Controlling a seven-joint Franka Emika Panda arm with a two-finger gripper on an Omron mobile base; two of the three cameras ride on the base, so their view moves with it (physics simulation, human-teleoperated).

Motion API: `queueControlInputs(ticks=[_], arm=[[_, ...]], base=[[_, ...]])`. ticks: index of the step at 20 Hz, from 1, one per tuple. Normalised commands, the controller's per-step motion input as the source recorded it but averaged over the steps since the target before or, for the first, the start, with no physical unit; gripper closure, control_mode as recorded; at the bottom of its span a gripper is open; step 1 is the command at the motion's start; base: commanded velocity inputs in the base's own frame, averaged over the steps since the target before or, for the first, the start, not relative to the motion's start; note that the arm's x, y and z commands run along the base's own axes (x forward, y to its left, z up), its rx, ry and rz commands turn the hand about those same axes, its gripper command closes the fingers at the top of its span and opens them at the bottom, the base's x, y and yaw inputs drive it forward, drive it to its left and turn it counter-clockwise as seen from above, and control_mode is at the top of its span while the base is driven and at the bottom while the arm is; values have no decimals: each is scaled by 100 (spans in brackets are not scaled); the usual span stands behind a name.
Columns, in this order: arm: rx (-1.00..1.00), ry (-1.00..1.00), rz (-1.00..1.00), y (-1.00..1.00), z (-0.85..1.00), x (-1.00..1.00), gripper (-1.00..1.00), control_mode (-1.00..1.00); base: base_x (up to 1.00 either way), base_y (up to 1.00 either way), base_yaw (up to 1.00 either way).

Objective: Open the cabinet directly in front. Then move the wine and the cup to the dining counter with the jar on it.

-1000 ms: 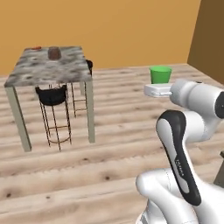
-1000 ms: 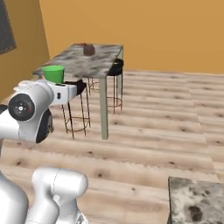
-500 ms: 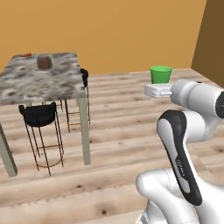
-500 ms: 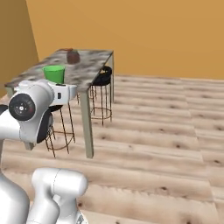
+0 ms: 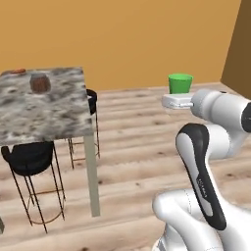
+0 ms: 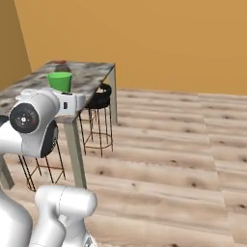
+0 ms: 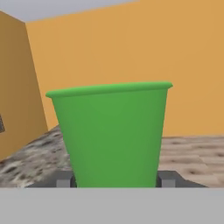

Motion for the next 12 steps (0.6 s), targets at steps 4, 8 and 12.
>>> queueControlInputs(ticks=[4,8,12], arm=[[0,0,0,0,0,0,100,100],[0,0,0,0,0,0,100,100],[0,0,0,0,0,0,100,100]], base=[[100,-34,0],[100,-41,1],[100,-47,9]])
